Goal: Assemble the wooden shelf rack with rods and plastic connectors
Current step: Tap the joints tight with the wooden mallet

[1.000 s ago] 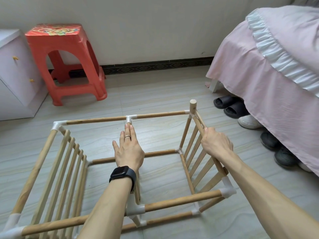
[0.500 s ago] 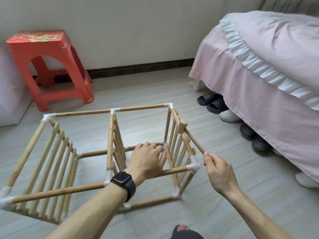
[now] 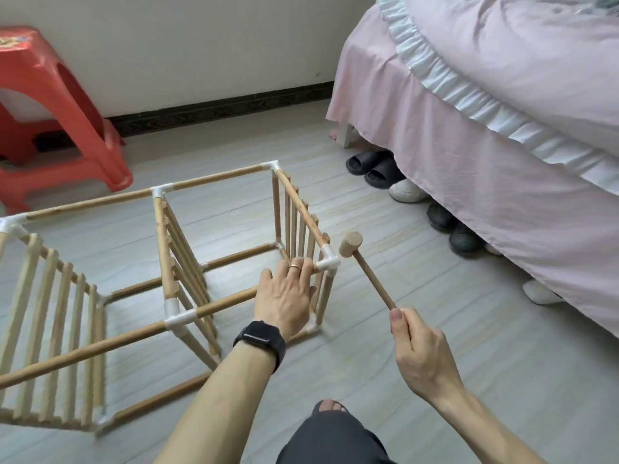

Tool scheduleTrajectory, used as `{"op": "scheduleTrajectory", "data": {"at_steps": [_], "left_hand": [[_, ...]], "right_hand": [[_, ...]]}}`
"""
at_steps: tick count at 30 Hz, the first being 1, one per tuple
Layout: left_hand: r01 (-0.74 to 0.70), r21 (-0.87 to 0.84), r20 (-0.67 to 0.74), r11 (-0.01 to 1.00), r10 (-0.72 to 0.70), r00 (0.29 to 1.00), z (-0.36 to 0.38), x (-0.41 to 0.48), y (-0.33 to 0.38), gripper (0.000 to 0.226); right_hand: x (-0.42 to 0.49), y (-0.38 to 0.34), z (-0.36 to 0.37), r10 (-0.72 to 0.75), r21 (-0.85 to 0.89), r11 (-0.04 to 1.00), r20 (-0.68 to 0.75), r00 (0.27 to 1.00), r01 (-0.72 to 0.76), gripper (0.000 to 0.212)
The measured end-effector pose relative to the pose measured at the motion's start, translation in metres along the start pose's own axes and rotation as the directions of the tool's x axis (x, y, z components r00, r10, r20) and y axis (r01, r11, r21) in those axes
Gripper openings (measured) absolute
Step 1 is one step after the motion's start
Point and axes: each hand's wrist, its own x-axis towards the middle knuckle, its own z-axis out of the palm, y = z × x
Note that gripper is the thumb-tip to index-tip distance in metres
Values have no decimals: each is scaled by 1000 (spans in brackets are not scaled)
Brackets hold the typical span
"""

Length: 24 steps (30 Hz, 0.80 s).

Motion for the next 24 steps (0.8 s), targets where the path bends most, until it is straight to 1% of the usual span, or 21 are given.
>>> {"op": "scheduleTrajectory", "data": {"at_steps": [3,5,7,9,10,11,12,14,15,17,18,19,20,21,22,23,24], "left_hand": [[-4,79,35,997,2,999,2,-2,4,64],[-11,93,45,996,7,999,0,-1,3,69],[-10,102,56,995,5,998,0,-1,4,70],[-2,102,64,995,-4,998,1,-1,6,72],[3,95,64,995,-10,998,2,-1,6,73],[9,86,61,996,-14,998,1,-1,6,73],[12,81,58,997,-16,998,1,-1,6,73],[13,83,60,996,-18,998,0,0,6,73],[12,82,63,997,-18,998,1,-1,7,72],[17,81,60,997,-22,998,2,0,7,71],[19,82,62,996,-24,998,2,0,7,71],[18,84,67,996,-23,997,2,0,7,72],[15,90,68,996,-21,997,2,0,6,73],[16,95,63,995,-22,998,2,0,6,73],[19,92,59,996,-24,998,3,0,6,74],[21,86,61,996,-26,998,3,0,6,74],[24,84,64,996,-29,998,3,0,7,74]], "right_hand": [[2,2,5,9,-60,998,40,999,-6,40],[3,1,7,4,-79,997,46,999,-1,41],[4,-3,7,-32,-23,999,-8,999,32,44],[3,-7,8,-77,41,996,-108,991,81,41],[3,-9,7,-91,37,995,-142,986,97,40],[5,-11,6,-87,15,996,-140,986,90,40],[8,-13,6,-58,-61,997,-83,995,53,41],[10,-12,6,3,-246,969,99,995,21,46],[10,-11,7,11,-235,972,110,994,16,47],[10,-16,7,-37,-94,995,-19,999,35,46],[8,-18,7,-50,-65,997,-64,997,46,43],[8,-20,6,-52,-91,995,-82,995,45,41],[9,-22,6,-36,-167,986,-55,998,26,43],[9,-23,6,-18,-257,966,1,1000,17,46],[10,-21,6,16,-302,953,42,999,-2,49],[10,-19,6,20,-280,960,32,999,-11,50],[9,-18,6,-5,-220,975,-22,1000,0,50]]}}
